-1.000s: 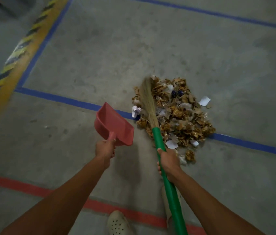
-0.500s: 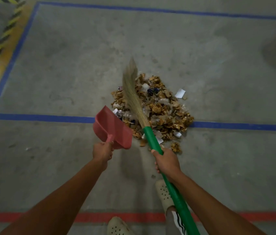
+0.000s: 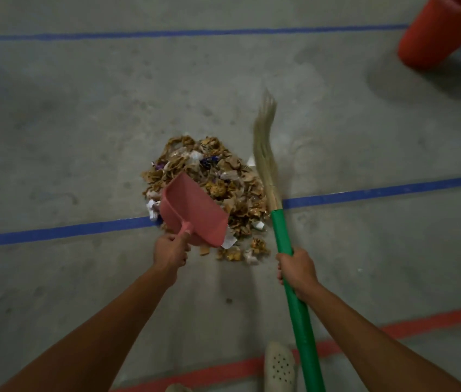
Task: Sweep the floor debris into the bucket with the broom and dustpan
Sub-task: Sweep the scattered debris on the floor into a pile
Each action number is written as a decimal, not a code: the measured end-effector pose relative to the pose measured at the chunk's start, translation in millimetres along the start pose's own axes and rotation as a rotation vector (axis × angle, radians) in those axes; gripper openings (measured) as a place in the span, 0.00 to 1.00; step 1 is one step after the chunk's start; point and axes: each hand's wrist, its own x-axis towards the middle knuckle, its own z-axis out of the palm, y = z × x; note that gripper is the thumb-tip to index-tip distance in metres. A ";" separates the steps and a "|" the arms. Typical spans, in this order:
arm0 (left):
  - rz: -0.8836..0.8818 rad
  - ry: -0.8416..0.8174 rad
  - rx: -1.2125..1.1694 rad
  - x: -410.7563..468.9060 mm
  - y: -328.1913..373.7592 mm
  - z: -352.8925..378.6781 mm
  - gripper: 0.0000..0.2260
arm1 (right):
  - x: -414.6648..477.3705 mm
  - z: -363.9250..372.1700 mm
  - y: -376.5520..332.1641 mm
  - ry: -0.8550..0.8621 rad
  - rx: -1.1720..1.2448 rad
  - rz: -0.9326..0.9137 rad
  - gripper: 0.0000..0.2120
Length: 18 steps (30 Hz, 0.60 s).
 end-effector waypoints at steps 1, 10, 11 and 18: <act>0.008 -0.010 0.000 1.9 1.7 9.3 0.20 | 11.6 -8.5 4.3 0.009 -0.037 -0.004 0.09; 0.041 -0.086 0.018 23.9 -12.1 103.2 0.22 | 122.1 -56.2 35.5 0.033 -0.057 0.114 0.10; 0.032 -0.071 0.020 25.9 -16.6 111.9 0.23 | 128.5 -58.6 39.8 0.018 -0.104 0.112 0.10; -0.012 -0.093 0.046 9.2 -47.7 132.3 0.23 | 131.2 -70.5 71.8 -0.079 -0.437 -0.195 0.14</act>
